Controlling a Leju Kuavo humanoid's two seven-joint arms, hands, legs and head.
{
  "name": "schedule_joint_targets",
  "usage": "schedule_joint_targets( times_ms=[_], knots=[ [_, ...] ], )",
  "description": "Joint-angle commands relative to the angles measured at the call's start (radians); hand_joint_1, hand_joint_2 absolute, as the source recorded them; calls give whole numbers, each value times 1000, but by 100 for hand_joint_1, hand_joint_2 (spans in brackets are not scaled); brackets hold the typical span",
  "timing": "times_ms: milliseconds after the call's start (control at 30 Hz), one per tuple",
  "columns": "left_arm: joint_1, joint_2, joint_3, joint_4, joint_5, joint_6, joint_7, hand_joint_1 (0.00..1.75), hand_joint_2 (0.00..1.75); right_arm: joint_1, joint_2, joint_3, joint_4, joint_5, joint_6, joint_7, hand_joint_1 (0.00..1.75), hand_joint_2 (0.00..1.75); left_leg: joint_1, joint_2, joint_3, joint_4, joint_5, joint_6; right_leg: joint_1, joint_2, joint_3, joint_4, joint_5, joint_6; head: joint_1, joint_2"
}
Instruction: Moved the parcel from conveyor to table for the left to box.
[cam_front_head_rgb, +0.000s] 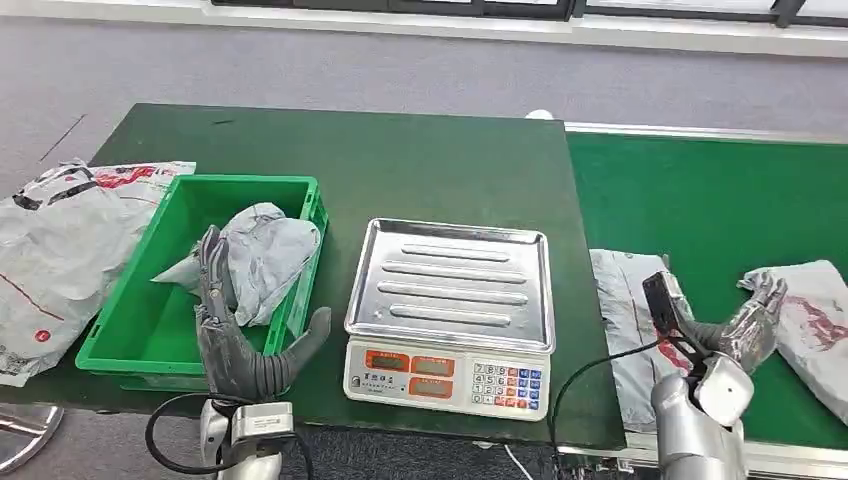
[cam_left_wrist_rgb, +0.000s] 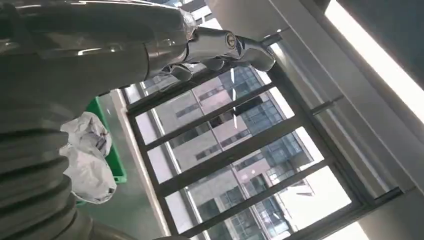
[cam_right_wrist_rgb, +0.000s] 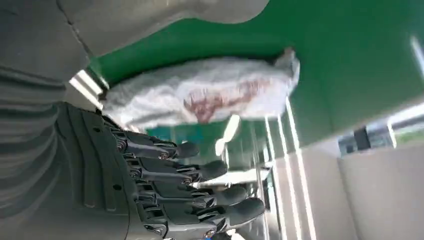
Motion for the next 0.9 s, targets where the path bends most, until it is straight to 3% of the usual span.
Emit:
schedule_joint_targets(
  times_ms=[33,533,567,600,900],
  knots=[
    [-4,-21,-2,25,-41,-2,35,0,175,-108,-67,-111,416,-25,83,-33,0,175,1,-1,2,-1,0,0,1,-1,3,-3,0,-1,0,0],
    [18,-17,-20,16,-73,10,43,0,175,-104,-66,-126,432,-48,169,-81,0,175,0,0,1,-1,0,0,0,0,2,-1,0,-1,0,0],
    [19,-16,-20,16,-75,11,44,0,175,-102,-68,-128,435,-45,180,-83,7,175,1,1,3,-2,0,-1,1,0,3,-2,1,-1,0,0],
    [21,-15,-19,17,-78,13,45,0,175,-101,-69,-127,436,-43,196,-81,175,175,0,0,1,-1,0,0,0,0,2,-1,0,-1,0,0],
    [11,-23,-30,29,-86,9,48,0,175,-89,-81,-134,437,-52,218,-88,175,175,1,0,3,-2,0,-1,1,-1,4,-3,0,-1,0,0]
  ],
)
